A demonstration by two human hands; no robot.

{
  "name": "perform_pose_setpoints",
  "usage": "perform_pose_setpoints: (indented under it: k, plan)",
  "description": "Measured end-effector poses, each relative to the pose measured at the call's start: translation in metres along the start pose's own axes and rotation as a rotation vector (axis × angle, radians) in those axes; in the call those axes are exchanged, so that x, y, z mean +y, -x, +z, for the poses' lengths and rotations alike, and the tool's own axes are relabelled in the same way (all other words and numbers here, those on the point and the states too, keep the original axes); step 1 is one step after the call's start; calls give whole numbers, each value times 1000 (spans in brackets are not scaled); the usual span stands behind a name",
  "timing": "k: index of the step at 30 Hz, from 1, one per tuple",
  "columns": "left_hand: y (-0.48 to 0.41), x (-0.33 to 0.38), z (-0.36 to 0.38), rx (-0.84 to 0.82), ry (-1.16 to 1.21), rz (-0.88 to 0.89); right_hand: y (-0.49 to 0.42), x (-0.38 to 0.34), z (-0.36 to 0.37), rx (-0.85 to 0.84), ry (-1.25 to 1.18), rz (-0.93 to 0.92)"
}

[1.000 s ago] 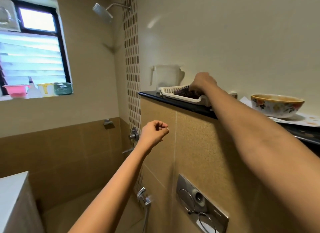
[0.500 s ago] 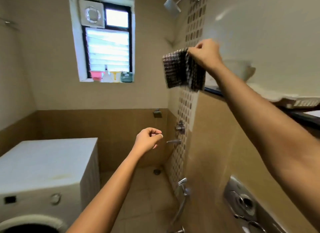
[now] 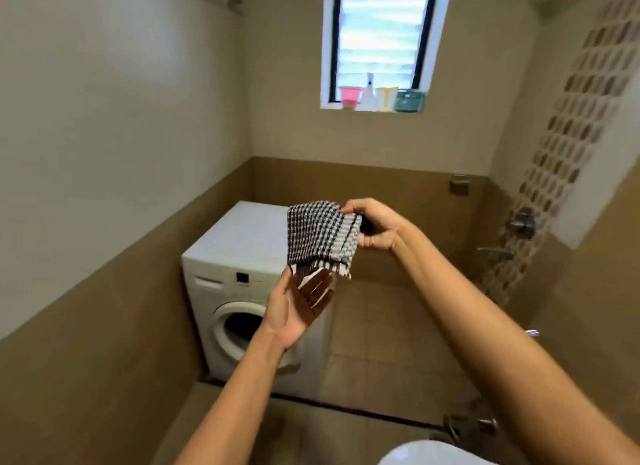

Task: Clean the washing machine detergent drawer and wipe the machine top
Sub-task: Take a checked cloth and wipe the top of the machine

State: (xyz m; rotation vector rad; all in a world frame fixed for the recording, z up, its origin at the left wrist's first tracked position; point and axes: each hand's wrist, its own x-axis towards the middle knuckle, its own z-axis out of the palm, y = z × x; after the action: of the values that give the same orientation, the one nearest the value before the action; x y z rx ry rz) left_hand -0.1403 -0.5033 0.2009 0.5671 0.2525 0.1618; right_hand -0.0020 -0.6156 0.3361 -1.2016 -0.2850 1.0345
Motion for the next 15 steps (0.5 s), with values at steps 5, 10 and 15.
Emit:
perform_pose_setpoints:
  k: [5, 10, 15]
  plan:
    - [22, 51, -67, 56, 162, 43, -66, 69, 46, -31, -188, 110]
    - [30, 121, -142, 288, 16, 188, -127, 118, 106, 22, 200, 135]
    - [16, 152, -182, 431, -255, 200, -175, 161, 124, 195, 806, -54]
